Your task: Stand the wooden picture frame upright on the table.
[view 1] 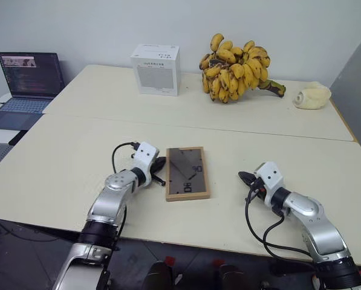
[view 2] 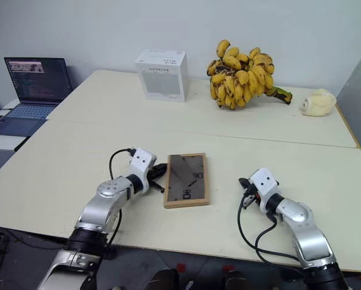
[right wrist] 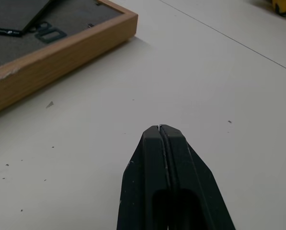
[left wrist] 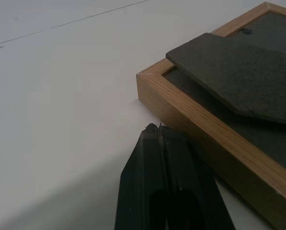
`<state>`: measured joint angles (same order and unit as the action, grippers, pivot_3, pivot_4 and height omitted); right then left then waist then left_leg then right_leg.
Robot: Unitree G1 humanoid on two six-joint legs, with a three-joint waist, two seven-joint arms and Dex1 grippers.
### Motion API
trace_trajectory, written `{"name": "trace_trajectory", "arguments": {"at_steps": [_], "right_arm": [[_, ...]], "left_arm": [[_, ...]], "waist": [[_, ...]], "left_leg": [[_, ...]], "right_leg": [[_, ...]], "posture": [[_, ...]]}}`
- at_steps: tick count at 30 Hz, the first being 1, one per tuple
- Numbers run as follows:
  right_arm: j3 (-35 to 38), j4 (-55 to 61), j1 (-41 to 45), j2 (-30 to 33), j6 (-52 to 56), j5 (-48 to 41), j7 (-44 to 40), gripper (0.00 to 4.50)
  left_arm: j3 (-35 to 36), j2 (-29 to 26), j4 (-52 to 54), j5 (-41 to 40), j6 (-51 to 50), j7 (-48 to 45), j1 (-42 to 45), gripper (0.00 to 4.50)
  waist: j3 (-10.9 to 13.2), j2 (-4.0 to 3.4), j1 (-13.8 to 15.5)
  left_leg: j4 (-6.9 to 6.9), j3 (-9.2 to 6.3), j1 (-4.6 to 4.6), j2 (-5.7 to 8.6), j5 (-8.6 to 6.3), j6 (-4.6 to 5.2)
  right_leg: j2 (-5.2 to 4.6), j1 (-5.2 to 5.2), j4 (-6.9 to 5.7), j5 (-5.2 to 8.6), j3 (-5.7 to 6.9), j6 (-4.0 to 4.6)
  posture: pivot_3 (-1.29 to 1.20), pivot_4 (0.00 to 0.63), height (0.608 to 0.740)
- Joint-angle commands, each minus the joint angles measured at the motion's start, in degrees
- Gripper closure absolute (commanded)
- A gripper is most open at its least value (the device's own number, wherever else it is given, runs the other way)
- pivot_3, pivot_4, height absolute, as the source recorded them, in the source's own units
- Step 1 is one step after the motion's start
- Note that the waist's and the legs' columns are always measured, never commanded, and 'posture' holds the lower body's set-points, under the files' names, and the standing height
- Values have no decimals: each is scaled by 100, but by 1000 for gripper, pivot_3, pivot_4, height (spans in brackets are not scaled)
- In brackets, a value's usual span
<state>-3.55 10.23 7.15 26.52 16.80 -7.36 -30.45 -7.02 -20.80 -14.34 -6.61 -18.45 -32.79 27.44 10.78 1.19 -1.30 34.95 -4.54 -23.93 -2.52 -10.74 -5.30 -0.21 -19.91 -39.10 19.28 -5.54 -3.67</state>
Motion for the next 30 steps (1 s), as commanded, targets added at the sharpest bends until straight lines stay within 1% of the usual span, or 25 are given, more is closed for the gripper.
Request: {"name": "trace_trajectory", "arguments": {"at_steps": [1, 5, 9, 13, 16, 17, 18, 20, 22, 23, 24, 25, 27, 30], "right_arm": [[125, 291, -40, -39, -9, 21, 133, 4500], [116, 295, -76, -91, -6, 37, 211, 4500], [97, 283, -151, -46, -76, 114, 206, 4500], [336, 190, -147, 270, -160, 149, 31, 4500], [492, 40, -125, 568, -298, 156, -133, 4500], [520, -37, -118, 681, -381, 190, -193, 4500], [523, -145, -105, 811, -503, 260, -256, 4500], [512, -301, -94, 970, -701, 355, -334, 4500], [437, -461, -75, 1096, -940, 486, -387, 4500], [420, -521, -69, 1123, -1026, 525, -414, 4500], [391, -573, -59, 1135, -1107, 575, -434, 4500], [335, -625, -57, 1131, -1206, 650, -430, 4500], [272, -694, -57, 1117, -1340, 751, -420, 4500], [237, -667, -134, 1090, -1442, 830, -400, 4500]], "left_arm": [[-400, 247, -80, 89, 156, -378, 207, 4473], [-497, 365, -191, 173, 204, -498, 368, 4473], [-445, 266, -24, 170, 93, -610, 341, 4473], [-244, -443, 734, 38, -401, -1058, 9, 4473], [-16, -976, 1399, -381, -1149, -1512, -138, 4473], [88, -1145, 1581, -606, -1538, -1673, -114, 4473], [232, -1325, 1731, -968, -2163, -1882, -11, 4473], [385, -1533, 1920, -1445, -3012, -2114, 141, 4473], [562, -1691, 1995, -2090, -3857, -2451, 321, 4091], [664, -1706, 1979, -2355, -4229, -2518, 422, 4012], [802, -1656, 1841, -2574, -4574, -2509, 560, 3837], [995, -1519, 1543, -2768, -4968, -2410, 767, 3560], [1253, -1324, 1158, -3024, -5500, -2224, 1038, 3147], [1319, -1212, 914, -3092, -5793, -2030, 1149, 2499]], "waist": [[0, 0, 2], [0, 0, -11], [0, 0, -36], [0, 0, -71], [1, -2, -99], [2, -3, -99], [2, -3, -99], [3, -1, -101], [4, 0, -81], [4, -1, -82], [4, 0, -83], [4, 0, -83], [4, -1, -85], [4, -1, -101]], "left_leg": [[0, 0, -1, 1, 0, 0], [-1, -1, 0, 1, 0, 1], [-2, 0, 0, 0, 0, 1], [-4, 1, -2, -1, 0, 0], [-8, 3, 0, -4, 0, 1], [-9, 3, -1, -7, 0, 1], [-9, 2, 0, -7, 0, 1], [-8, 1, -1, -7, 0, 1], [-5, 1, 0, -5, 0, 1], [-5, 1, -1, -5, 0, 1], [-5, 2, 0, -4, 0, 1], [-5, 3, -1, -4, 0, 1], [-6, 2, 0, -5, 0, 1], [-4, 0, -2, -6, 0, 2]], "right_leg": [[-1, 0, 0, 0, 0, 0], [-1, -1, 0, 0, 1, 0], [0, -3, -1, 0, 0, 0], [1, -7, -1, 0, -1, 0], [2, -10, -5, 0, -3, 1], [4, -12, -5, 0, -3, 1], [4, -11, -6, 1, -2, 2], [5, -12, -8, 2, 0, 1], [3, -7, -5, 8, 0, -9], [3, -8, -3, 11, 0, -15], [2, -7, -2, 11, -2, -15], [2, -7, -2, 11, -1, -15], [3, -9, -3, 11, -1, -14], [7, -12, -9, 11, 1, -14]], "posture": [[0, 150, 740], [0, 150, 740], [0, 150, 740], [0, 150, 740], [0, 150, 740], [0, 150, 740], [0, 150, 740], [0, 150, 740], [0, 150, 740], [0, 150, 740], [0, 150, 740], [0, 150, 740], [0, 150, 740], [0, 150, 740]]}}
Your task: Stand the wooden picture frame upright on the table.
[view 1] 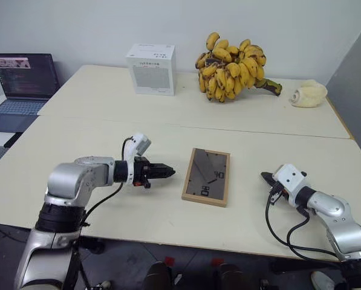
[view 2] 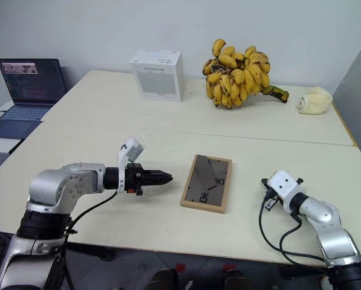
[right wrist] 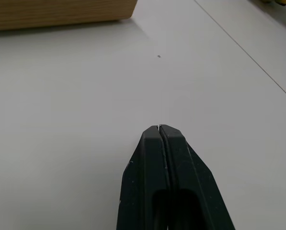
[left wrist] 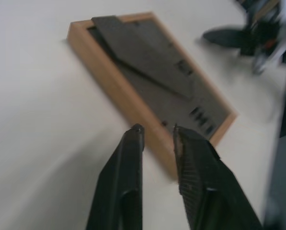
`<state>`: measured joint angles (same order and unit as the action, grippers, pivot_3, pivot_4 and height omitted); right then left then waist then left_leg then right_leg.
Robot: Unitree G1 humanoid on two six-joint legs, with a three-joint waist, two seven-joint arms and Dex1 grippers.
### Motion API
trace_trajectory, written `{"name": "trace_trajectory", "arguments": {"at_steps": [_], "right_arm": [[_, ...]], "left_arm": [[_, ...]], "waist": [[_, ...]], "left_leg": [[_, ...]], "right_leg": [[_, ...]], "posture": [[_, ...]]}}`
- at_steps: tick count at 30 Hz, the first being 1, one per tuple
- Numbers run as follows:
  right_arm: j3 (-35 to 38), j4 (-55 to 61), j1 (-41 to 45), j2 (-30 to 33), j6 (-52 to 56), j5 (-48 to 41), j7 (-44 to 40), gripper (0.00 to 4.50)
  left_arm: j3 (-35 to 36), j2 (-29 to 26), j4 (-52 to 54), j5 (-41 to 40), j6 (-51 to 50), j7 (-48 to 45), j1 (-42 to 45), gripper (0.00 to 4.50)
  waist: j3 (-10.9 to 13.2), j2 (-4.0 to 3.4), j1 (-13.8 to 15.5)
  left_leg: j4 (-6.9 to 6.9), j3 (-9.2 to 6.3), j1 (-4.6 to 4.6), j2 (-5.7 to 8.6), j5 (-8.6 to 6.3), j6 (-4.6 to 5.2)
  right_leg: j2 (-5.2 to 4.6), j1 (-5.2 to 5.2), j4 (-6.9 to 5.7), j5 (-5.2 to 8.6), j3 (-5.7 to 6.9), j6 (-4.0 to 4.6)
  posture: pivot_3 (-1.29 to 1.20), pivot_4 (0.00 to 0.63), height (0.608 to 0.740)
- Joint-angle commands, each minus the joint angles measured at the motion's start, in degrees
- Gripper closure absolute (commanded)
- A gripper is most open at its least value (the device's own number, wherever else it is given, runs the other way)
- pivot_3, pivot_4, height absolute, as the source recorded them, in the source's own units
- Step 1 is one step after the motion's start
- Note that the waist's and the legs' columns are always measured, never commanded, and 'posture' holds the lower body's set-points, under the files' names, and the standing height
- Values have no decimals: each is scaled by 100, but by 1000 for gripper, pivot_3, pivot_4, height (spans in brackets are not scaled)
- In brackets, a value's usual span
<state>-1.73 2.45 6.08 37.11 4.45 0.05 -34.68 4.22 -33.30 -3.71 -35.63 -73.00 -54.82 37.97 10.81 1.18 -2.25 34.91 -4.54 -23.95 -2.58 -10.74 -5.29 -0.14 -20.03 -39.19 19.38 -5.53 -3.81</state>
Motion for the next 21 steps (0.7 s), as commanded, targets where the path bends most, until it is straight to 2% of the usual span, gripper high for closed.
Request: {"name": "trace_trajectory", "arguments": {"at_steps": [1, 12, 18, 21], "right_arm": [[59, 122, -52, 25, -226, 93, 20, 4500], [69, -32, -177, 76, -524, 261, 28, 4500], [-239, -300, 49, -23, -934, 749, 193, 4500], [-495, -637, 364, -239, -1080, 1037, 400, 4500]], "left_arm": [[185, 41, -173, -200, -361, 214, 99, 2281], [-188, -220, -290, -280, -740, 187, 168, 73], [-1092, -410, -421, -220, -944, -61, 261, 73], [-1386, -269, -743, -91, -809, -50, 376, 73]], "waist": [[0, 0, -27], [0, 0, -49], [0, 0, -61], [0, 1, -70]], "left_leg": [[-1, 1, 1, 0, 0, 0], [-2, 2, 1, 0, 0, -1], [-2, 1, 1, 0, 0, -1], [-1, 1, 6, 1, 0, -1]], "right_leg": [[-1, 0, 1, -3, -2, 4], [-3, 0, -2, -9, -2, 16], [-2, 0, -4, -9, -2, 16], [-2, 0, -7, -9, -2, 15]], "posture": [[0, 150, 740], [0, 150, 740], [0, 150, 740], [0, 150, 740]]}}
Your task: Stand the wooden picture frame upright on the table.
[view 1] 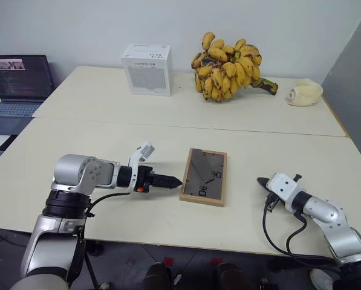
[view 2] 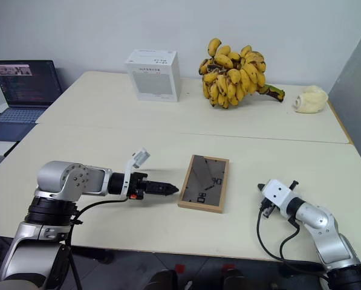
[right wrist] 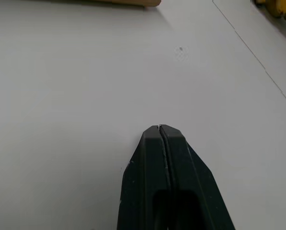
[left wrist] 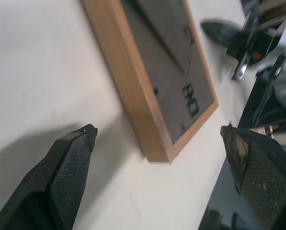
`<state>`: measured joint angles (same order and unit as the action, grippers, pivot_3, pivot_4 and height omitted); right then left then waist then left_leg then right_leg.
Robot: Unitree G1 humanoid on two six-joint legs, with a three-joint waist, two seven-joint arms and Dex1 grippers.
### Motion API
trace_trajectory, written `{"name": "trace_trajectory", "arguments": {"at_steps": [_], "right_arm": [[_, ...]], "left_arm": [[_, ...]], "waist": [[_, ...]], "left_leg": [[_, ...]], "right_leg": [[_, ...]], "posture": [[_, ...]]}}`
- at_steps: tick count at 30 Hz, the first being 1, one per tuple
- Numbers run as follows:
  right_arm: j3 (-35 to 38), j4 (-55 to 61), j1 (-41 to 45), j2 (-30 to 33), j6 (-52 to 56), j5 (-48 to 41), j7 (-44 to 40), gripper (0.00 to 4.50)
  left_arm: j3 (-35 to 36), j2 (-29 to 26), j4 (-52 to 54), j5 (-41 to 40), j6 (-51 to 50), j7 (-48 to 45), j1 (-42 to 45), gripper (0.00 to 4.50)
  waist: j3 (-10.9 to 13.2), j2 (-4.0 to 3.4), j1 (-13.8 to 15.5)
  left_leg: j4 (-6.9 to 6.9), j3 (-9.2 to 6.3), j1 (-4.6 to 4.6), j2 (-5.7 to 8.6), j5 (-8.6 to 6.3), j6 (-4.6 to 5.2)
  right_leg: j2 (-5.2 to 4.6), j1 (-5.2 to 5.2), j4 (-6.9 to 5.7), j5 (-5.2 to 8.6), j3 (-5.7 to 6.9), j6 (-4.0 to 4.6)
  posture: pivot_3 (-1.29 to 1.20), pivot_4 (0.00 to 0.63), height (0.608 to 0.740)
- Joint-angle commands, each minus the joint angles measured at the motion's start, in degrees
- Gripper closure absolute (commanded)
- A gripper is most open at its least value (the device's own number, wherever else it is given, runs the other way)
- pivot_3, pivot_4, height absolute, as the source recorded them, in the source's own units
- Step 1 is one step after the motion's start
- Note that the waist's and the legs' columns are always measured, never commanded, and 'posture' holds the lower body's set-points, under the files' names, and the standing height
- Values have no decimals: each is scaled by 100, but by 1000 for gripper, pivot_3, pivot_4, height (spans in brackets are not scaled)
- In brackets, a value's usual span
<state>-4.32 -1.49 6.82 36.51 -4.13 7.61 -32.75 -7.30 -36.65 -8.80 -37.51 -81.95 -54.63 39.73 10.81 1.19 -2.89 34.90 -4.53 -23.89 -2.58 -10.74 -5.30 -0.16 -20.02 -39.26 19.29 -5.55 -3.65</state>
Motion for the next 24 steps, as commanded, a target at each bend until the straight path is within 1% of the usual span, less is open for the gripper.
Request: {"name": "trace_trajectory", "arguments": {"at_steps": [1, 6, 11, 24], "right_arm": [[-341, -365, 406, -260, -279, 398, 270, 4500], [-655, -671, 764, -581, -390, 689, 422, 4500], [-853, -666, 982, -943, -178, 841, 529, 4500], [-862, -589, 1410, -1698, 429, 885, 862, 4500]], "left_arm": [[-286, 143, -349, 112, 95, -58, 256, 73], [-330, 533, -710, 196, 173, 49, 437, 73], [-174, 876, -923, 174, 80, 202, 514, 73], [274, 1401, -1103, 100, -66, 501, 653, 73]], "waist": [[-1, -1, -9], [-3, 0, -13], [-5, -1, -3], [-5, -1, 8]], "left_leg": [[1, 0, 2, 0, 0, 0], [11, -1, 9, 3, 3, 0], [14, -2, 12, 3, 4, 0], [15, -3, 12, 3, 6, -3]], "right_leg": [[1, 1, -2, 0, 0, 0], [0, 7, -19, 0, -1, 0], [0, 10, -24, 0, 0, 0], [-1, 5, -34, 0, 0, 0]], "posture": [[0, 150, 740], [0, 150, 740], [0, 150, 740], [0, 150, 740]]}}
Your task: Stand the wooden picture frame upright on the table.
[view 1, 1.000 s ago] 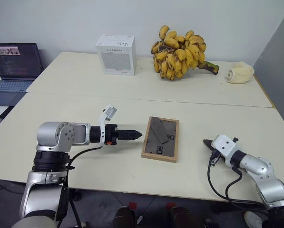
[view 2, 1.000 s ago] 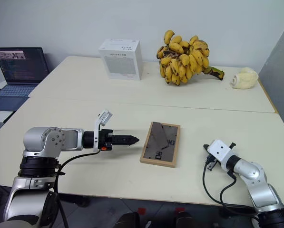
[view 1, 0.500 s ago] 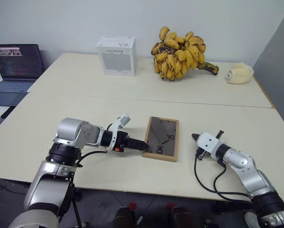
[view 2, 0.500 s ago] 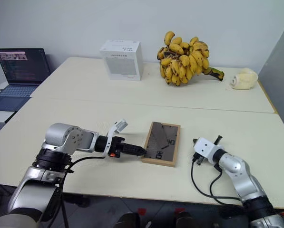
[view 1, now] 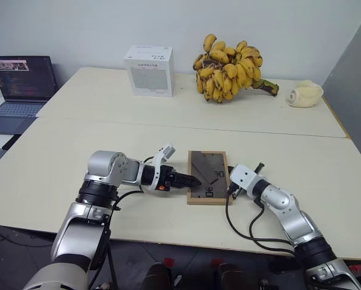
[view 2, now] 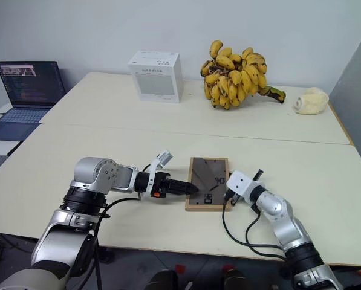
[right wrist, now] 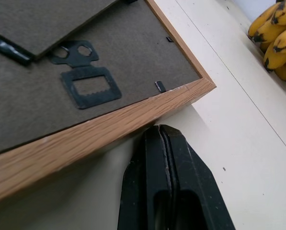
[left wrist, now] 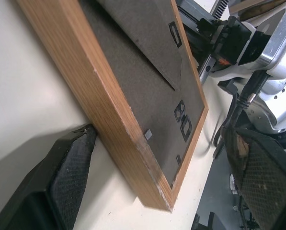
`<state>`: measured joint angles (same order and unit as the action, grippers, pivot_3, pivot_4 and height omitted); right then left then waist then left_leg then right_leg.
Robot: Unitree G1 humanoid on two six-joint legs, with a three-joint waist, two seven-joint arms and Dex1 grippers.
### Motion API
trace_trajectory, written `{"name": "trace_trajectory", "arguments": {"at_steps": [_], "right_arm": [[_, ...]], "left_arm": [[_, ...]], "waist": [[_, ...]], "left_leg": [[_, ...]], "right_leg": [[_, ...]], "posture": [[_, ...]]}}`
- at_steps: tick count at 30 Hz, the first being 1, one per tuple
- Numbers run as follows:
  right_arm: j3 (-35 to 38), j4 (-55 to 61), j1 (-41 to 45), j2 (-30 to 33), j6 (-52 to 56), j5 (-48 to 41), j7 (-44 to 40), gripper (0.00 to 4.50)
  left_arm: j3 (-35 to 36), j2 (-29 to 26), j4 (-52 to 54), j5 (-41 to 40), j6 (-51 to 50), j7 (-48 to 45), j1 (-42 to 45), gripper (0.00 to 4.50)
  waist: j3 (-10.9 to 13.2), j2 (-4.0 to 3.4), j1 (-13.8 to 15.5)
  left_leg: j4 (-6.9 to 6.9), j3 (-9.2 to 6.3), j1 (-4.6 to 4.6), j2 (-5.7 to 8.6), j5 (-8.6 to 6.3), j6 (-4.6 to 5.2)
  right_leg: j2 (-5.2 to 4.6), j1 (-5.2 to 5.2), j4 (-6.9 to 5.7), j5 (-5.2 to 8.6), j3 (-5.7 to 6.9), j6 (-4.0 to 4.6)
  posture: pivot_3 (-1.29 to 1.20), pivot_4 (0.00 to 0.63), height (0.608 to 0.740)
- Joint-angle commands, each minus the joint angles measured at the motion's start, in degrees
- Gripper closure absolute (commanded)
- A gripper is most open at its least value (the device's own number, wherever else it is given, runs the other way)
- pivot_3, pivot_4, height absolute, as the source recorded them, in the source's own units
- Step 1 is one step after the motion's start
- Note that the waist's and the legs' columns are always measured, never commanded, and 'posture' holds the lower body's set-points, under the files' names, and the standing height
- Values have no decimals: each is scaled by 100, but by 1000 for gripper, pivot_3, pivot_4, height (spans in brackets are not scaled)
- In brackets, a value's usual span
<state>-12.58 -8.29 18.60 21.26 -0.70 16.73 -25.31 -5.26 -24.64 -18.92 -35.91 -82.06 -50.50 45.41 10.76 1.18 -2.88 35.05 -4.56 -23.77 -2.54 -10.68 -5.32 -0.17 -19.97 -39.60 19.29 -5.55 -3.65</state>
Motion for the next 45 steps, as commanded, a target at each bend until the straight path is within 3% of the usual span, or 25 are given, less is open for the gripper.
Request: {"name": "trace_trajectory", "arguments": {"at_steps": [1, 10, 19, 22, 35, 45], "right_arm": [[-35, 72, 269, -205, 114, -20, 133, 4500], [23, -93, 407, -234, 160, -55, 154, 4500], [53, -297, 510, -219, 69, -84, 241, 4500], [44, -317, 566, -256, 69, -88, 261, 4500], [62, -277, 604, -244, 66, -95, 249, 4500], [432, 137, 271, 386, 50, -196, 64, 4500]], "left_arm": [[98, 231, -80, -70, -81, 115, 84, 73], [336, 381, 266, -251, -528, 310, -45, 73], [427, 6, 299, -436, -761, 137, -45, 73], [522, 162, 307, -468, -708, 227, -32, 493], [872, 485, 294, -566, -912, 387, 30, 3156], [1090, 421, 354, -546, -914, 492, -11, 3210]], "waist": [[0, 0, 12], [0, 0, 26], [2, 1, -36], [2, 0, -37], [2, 0, -37], [2, 1, -31]], "left_leg": [[0, 0, -1, 1, 0, 0], [-8, 0, -9, 3, 0, -1], [-11, 1, -11, 1, 0, -1], [-10, 1, -11, 1, 0, -1], [-12, 1, -14, 1, 0, -1], [-13, 1, -17, 2, 0, -2]], "right_leg": [[0, -2, 0, 0, 0, 0], [-3, -11, 3, 0, 0, 1], [-2, -18, 0, 0, 0, 1], [-2, -17, 0, 0, 0, 1], [-2, -20, 1, 0, 0, 1], [-3, -20, 4, 0, 0, 1]], "posture": [[0, 150, 740], [0, 150, 740], [0, 150, 740], [0, 150, 740], [0, 150, 740], [0, 150, 740]]}}
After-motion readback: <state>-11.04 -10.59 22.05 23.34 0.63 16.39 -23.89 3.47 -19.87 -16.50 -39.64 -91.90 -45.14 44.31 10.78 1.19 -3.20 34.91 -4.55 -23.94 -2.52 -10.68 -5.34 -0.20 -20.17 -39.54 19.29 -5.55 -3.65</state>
